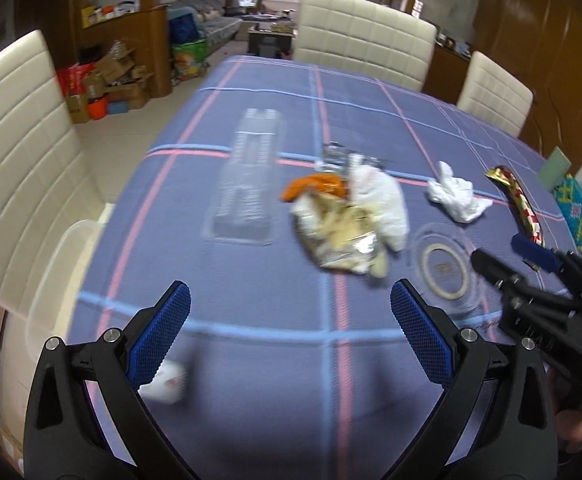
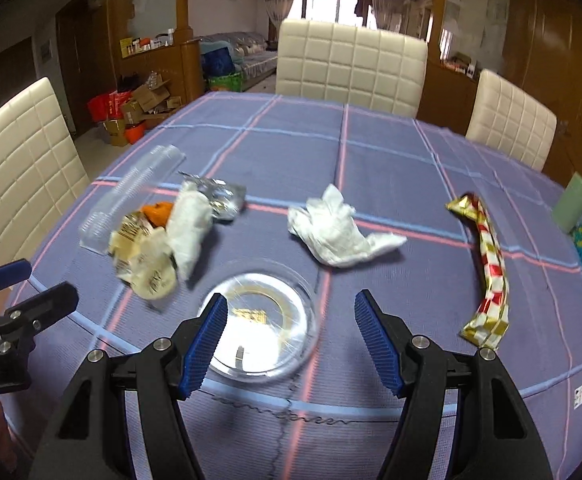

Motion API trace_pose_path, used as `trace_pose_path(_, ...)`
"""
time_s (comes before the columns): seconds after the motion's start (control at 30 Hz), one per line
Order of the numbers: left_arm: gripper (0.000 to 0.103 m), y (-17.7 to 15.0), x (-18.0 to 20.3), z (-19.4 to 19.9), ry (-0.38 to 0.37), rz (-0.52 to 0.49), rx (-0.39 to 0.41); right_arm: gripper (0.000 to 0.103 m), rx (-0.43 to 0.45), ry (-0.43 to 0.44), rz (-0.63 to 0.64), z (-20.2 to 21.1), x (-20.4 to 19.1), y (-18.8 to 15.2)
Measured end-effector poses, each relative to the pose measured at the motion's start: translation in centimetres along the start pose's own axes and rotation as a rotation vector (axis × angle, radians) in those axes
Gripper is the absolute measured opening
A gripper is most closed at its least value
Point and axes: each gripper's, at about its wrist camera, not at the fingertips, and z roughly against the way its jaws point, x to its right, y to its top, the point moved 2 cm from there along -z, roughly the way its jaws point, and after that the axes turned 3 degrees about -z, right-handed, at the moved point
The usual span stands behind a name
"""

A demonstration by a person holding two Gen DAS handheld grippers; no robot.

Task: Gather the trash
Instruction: 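Move both grippers back over the remaining table trash, then grasp the yellow crumpled bag with the left gripper while the right grasps the white glove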

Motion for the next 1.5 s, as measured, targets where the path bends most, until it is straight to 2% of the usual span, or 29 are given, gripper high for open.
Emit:
trace_pose_path(0.17, 0.099, 1.3, 2.4, -1.8, 0.021, -0.032, -0.007, 0.065, 0.013, -0.018, -0.012, -0.9, 1.3, 0.3)
trace_pose_path(0.33, 0.097, 1.9, 3.1, -3.5, 0.045, -0.046, -0.016, 0.065, 0.005, 0.001, -0.04, -2.0, 3.1, 1.8)
trace_pose_path(0.47, 0.082, 2.0, 3.4, -5.3, 0.044, -0.056, -0.062, 0.065, 0.008, -0.019, -0.034, -2.9, 3.5, 2.7)
trace_pose_path(0.53, 0.079, 1.9, 3.2, -6.0, 0.038, -0.051, -0.078, 0.065, 0.004, -0.006, -0.041, -3.5, 3.7, 3.5)
trace_pose_path(0.63, 0.077, 2.0, 3.2, -6.3, 0.052, -0.066, -0.066, 0.065, -0.018, 0.0, -0.029, -4.9, 3.6, 4.4)
trace_pose_path(0.7, 0.072, 2.0, 3.3, -6.4, 0.057, -0.072, -0.057, 0.065, -0.052, -0.009, -0.025, -6.3, 3.4, 4.5)
trace_pose_path(0.73, 0.067, 2.0, 3.3, -6.4, 0.058, -0.075, -0.053, 0.065, -0.066, -0.01, -0.033, -6.7, 3.5, 4.5)
trace_pose_path(0.77, 0.058, 2.1, 3.3, -6.4, 0.062, -0.081, -0.044, 0.064, -0.076, -0.002, -0.047, -7.2, 3.7, 4.4)
trace_pose_path(0.8, 0.055, 2.1, 3.3, -6.3, 0.063, -0.084, -0.041, 0.058, -0.074, -0.001, -0.064, -7.3, 3.9, 4.2)
trace_pose_path(0.83, 0.052, 2.1, 3.2, -6.3, 0.056, -0.084, -0.038, 0.041, -0.058, -0.022, -0.062, -7.2, 3.9, 4.0)
trace_pose_path(0.93, 0.037, 2.0, 3.0, -6.0, 0.04, -0.076, -0.024, 0.022, -0.044, -0.018, -0.062, -6.2, 4.0, 3.9)
trace_pose_path(1.07, 0.033, 1.7, 2.9, -4.9, 0.041, -0.08, 0.005, 0.021, -0.037, -0.007, -0.068, -4.8, 3.9, 3.4)
trace_pose_path(1.5, 0.033, -0.1, 1.6, 0.4, 0.047, -0.061, 0.067, 0.021, -0.007, 0.063, 0.036, 0.4, -1.3, 0.9)
